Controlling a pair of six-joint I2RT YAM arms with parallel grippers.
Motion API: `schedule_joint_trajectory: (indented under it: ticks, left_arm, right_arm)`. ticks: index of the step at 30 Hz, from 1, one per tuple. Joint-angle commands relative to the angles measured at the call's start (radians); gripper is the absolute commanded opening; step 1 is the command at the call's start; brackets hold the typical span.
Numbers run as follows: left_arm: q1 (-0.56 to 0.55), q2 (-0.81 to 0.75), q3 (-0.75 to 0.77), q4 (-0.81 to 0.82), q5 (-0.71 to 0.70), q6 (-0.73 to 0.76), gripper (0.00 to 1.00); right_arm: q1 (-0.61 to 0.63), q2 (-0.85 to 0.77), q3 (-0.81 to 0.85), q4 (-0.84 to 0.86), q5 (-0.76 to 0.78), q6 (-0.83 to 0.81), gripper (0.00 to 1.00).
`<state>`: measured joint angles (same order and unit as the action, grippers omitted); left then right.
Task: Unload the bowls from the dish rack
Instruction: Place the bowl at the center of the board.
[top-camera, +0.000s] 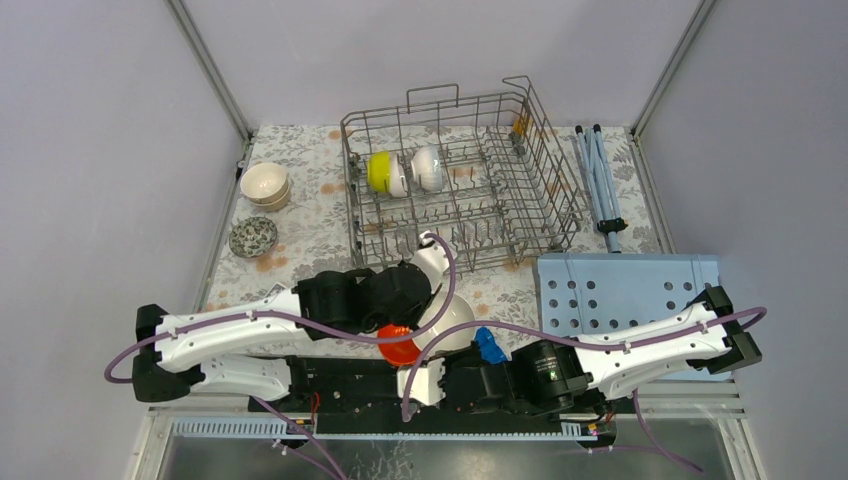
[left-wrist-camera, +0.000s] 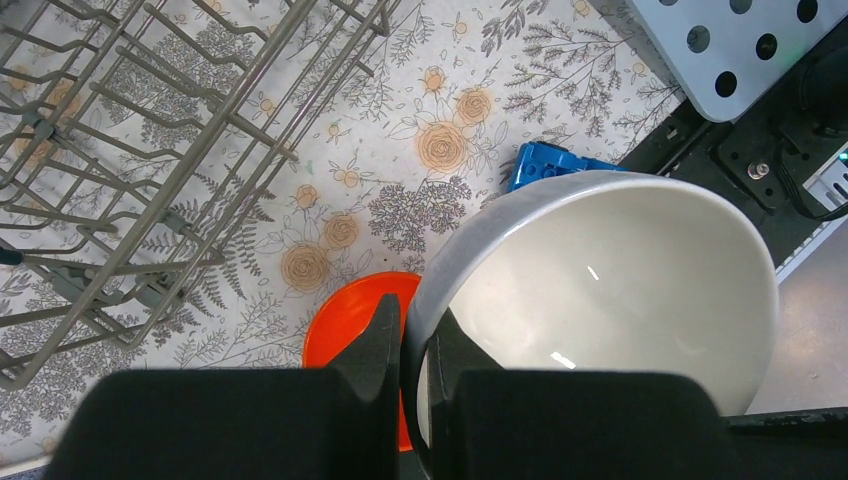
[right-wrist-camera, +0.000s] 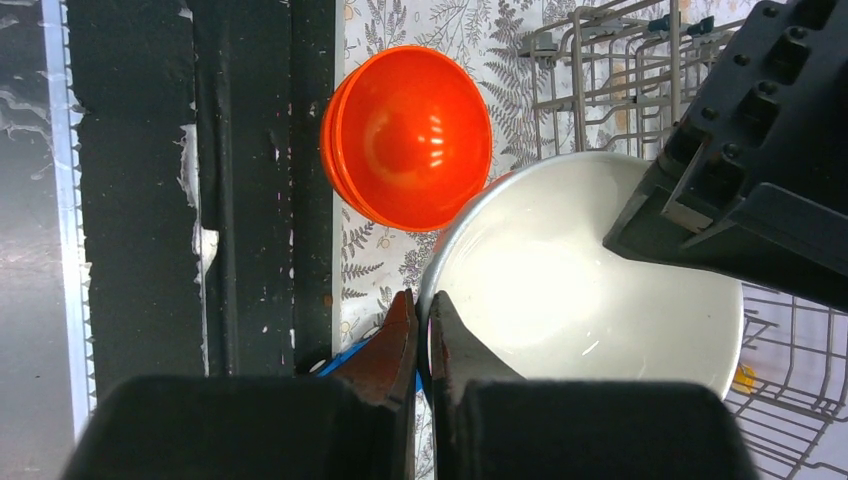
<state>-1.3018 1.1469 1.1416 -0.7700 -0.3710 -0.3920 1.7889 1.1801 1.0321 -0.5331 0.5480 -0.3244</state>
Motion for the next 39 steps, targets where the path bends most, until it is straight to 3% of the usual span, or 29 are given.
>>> schedule_joint_trajectory:
  ticks: [1,11,19,25,28,31,34,36,39]
  left_arm:
    - [0.009,-0.049,-0.015,0.103,-0.056,-0.056,0.0]
    - [0.015,-0.116,-0.062,0.222,-0.127,-0.127,0.0]
    - [0.051,-0.151,-0.083,0.283,-0.213,-0.198,0.0]
    - [0.107,-0.182,-0.129,0.297,-0.281,-0.293,0.0]
    - [0.118,-0.218,-0.151,0.278,-0.332,-0.335,0.0]
    - [0.119,-0.267,-0.165,0.229,-0.427,-0.395,0.0]
    - [0.119,-0.313,-0.169,0.167,-0.51,-0.446,0.0]
    - [0.121,-0.343,-0.158,0.119,-0.566,-0.457,0.0]
    - [0.137,-0.375,-0.119,0.032,-0.675,-0.45,0.0]
  right_arm:
    - [0.01,-0.01,0.042,0.061,0.051,0.033,0.07]
    - [0.01,-0.051,0.0,0.194,0.041,0.145,0.98]
    - [0.01,-0.105,0.057,0.329,0.025,0.304,1.0]
    - [0.01,-0.132,0.038,0.665,0.088,0.287,1.0]
    - [0.01,-0.115,0.065,0.761,0.198,0.26,1.0]
    - [-0.014,-0.046,0.12,0.84,0.408,0.196,1.0]
    - [-0.145,0.002,0.209,0.698,0.508,0.351,1.0]
    - [-0.278,-0.019,0.225,0.562,0.418,0.548,1.0]
    - [-0.403,-0.081,0.175,0.539,0.323,0.651,1.0]
